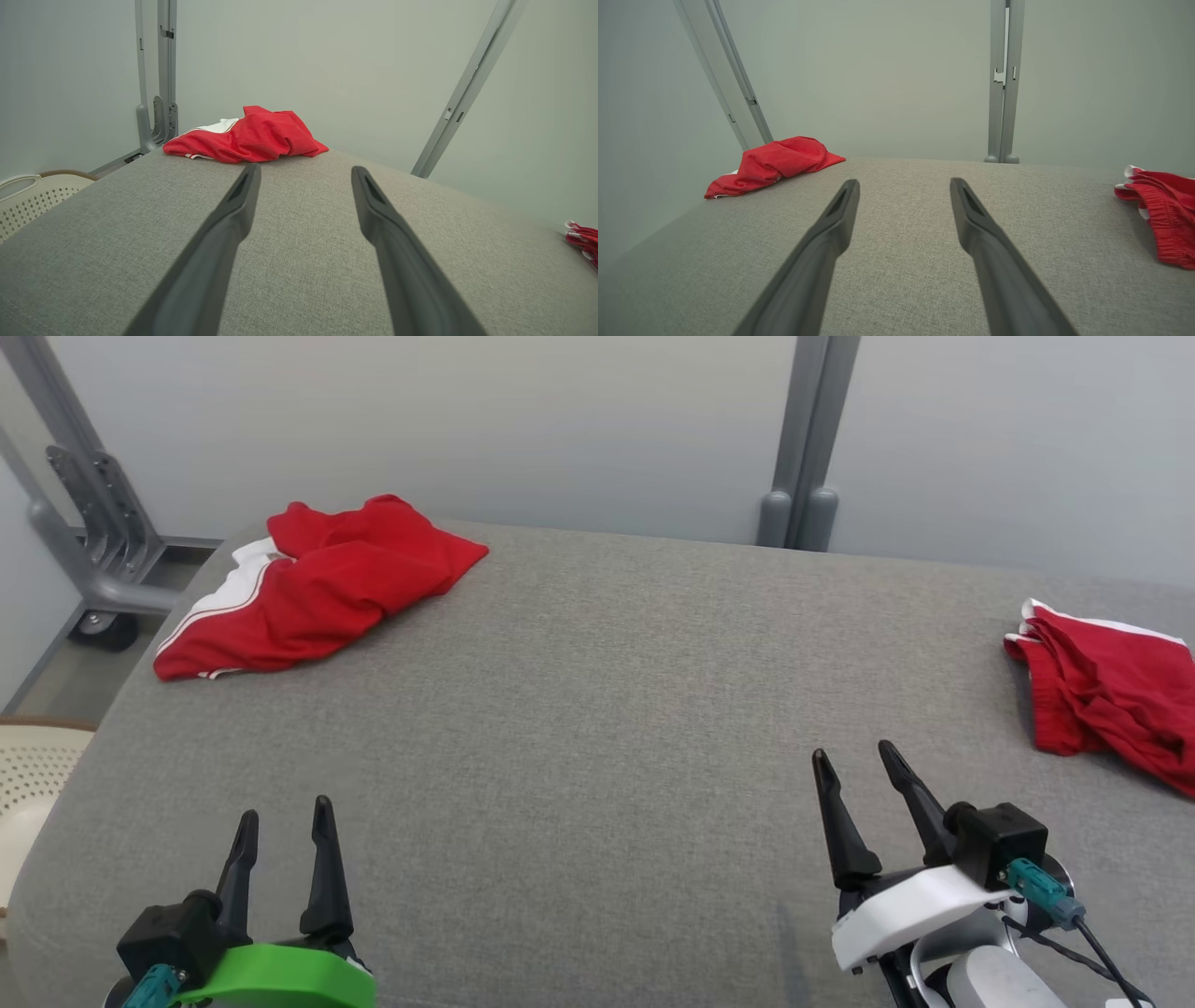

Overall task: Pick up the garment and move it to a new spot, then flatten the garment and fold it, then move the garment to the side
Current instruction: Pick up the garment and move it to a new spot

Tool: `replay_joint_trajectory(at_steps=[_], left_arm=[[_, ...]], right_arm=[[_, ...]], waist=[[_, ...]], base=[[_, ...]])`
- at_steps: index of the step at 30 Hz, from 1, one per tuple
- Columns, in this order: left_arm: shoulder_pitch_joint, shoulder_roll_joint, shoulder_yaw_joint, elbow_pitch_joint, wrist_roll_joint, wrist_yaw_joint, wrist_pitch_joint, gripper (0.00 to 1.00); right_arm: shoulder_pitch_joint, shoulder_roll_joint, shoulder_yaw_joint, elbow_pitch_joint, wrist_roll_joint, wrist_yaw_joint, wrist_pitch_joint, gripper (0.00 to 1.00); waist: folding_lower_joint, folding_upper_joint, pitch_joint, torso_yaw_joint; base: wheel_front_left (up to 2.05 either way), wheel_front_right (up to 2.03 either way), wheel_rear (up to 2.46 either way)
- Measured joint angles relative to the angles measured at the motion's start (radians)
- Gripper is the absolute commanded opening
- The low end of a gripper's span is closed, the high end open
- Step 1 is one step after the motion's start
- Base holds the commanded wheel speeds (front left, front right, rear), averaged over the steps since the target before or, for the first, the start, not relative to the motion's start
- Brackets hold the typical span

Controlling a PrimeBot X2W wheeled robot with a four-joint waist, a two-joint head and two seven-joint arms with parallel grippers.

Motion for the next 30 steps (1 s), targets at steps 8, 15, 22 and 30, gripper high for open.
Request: replay_joint_trajectory(at_steps=[8,15,22,30], left_arm=[[0.003,-0.002,0.011,-0.012,0.018,0.0,0.0,1.0],[0.003,-0.003,-0.024,-0.017,0.027,0.0,0.026,1.0],[0.008,-0.001,0.004,-0.037,0.028,0.0,0.026,1.0],[0.0,0.006,-0.002,-0.063,0.045,0.0,0.043,1.0]], right_arm=[[0.0,0.003,0.018,0.0,-0.003,0.008,0.0,1.0],[0.004,0.003,-0.01,-0.011,-0.009,0.007,0.0,1.0],[0.002,0.011,0.015,-0.011,-0.027,0.007,0.0,1.0],[-0.003,0.006,0.0,-0.026,-0.037,0.007,0.003,1.0]], waist=[[0.0,0.0,-0.001,0.091],[0.0,0.0,0.0,0.196],[0.0,0.0,0.006,0.251],[0.0,0.0,0.03,0.225]], base=[[0.0,0.0,0.0],[0.0,0.0,0.0],[0.0,0.0,0.0],[0.0,0.0,0.0]])
